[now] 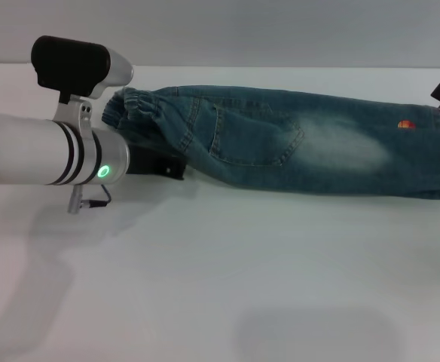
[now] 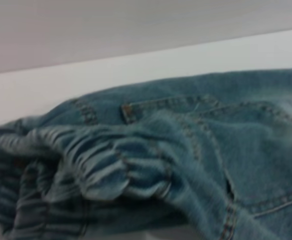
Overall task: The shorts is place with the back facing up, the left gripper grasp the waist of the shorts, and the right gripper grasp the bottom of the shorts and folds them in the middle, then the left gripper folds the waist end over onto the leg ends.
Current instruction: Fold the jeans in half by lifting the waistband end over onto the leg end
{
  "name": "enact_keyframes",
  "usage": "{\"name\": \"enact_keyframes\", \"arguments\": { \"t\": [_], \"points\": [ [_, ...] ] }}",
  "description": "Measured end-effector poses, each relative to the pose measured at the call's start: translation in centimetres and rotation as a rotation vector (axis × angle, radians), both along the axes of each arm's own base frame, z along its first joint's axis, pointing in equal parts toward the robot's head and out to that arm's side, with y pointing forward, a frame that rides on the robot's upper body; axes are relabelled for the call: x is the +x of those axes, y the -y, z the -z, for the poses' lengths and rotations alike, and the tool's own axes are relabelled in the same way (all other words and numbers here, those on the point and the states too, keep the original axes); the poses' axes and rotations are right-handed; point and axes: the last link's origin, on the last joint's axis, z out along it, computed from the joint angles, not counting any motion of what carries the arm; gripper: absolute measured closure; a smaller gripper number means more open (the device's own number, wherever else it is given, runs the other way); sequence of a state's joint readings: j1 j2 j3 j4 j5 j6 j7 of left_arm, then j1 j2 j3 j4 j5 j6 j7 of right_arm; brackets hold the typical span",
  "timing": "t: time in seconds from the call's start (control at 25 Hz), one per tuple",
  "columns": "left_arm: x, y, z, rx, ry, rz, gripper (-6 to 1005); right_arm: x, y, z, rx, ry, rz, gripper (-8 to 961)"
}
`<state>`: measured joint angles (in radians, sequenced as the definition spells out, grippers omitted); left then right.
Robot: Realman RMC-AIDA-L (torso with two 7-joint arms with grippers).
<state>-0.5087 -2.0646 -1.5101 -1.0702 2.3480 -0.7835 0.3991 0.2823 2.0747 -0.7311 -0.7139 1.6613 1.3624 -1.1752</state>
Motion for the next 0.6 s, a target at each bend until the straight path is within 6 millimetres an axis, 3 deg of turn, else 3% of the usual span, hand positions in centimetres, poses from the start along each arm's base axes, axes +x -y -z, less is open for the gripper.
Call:
{"name": "enact_keyframes", "arguments": {
  "t": [0.24,0.28,0.36,0.44,0.6],
  "points": [
    [0.4,-0.3,0.1,0.014,0.024,0.025,1001,-0.4,-0.1,0.1,-0.002,-0.022,-0.013,400],
    [1.8,-1.5,0.0,0.059,0.078,0.079,1001,-0.6,-0.1,0.0,0.0,-0.035,-0.024,400],
    [1.8,-1.5,0.0,0.059,0.078,0.079,1001,-0.6,0.0,0.0,0.001,-0.04,-0.029,400],
    [3.5,-3.2,0.4,0.101,0.114,0.14,1001,-0.6,0.2,-0.1,0.002,-0.048,-0.033,400],
    [4.7,-4.0,0.7,0.102,0.137,0.178,1001,-0.5,0.6,-0.1,0.002,-0.075,-0.031,401]
  ]
}}
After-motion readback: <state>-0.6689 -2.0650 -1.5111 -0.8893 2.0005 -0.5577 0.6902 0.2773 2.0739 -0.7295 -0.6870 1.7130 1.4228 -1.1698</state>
